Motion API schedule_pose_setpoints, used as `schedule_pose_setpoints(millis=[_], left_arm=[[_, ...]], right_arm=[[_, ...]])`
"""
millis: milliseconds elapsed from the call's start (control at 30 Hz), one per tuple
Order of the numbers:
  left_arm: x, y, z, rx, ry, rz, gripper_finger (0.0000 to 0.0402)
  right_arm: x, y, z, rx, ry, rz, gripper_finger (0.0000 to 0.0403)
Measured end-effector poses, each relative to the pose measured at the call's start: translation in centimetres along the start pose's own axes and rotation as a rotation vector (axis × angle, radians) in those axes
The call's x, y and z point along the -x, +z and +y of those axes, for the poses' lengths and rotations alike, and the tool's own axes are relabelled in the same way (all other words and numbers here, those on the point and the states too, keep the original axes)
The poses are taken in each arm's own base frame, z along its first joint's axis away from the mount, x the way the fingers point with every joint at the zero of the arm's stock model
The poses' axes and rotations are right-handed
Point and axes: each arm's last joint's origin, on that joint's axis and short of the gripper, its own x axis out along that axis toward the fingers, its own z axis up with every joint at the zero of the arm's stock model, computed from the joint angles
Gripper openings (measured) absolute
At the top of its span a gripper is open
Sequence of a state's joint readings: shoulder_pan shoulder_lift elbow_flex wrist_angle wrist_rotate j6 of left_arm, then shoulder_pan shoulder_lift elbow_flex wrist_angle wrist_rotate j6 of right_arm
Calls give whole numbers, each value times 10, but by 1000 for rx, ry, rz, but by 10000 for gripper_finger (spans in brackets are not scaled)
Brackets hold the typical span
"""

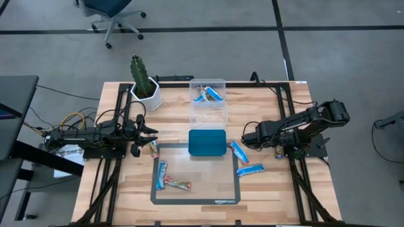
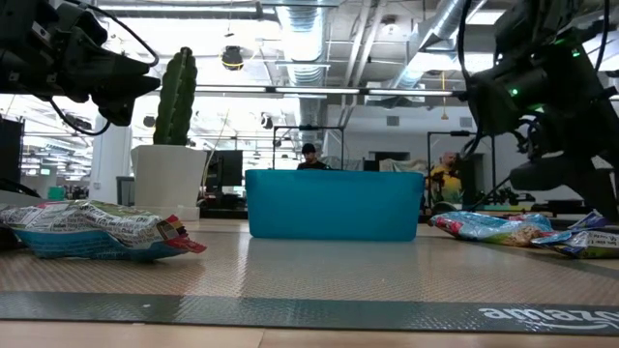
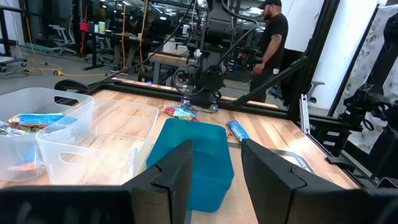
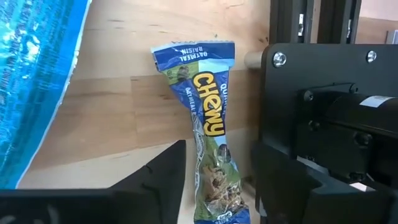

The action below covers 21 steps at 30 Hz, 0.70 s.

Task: Pick and place Granola Bars by type
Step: Put the blue granola bar into the bottom transparent bin

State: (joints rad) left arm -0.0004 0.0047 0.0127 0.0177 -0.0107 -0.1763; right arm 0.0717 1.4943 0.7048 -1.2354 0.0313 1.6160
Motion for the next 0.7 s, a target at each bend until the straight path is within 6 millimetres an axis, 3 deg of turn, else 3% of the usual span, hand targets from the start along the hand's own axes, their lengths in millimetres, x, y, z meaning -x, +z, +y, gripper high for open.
schedule_pose_setpoints(millis=[200,700], left_arm=[[0,0,0,0,0,0,129],[0,0,0,0,0,0,129]], right_arm=[[0,0,0,-5,3,0,191],[-9,-4,4,8,56,-6,120]])
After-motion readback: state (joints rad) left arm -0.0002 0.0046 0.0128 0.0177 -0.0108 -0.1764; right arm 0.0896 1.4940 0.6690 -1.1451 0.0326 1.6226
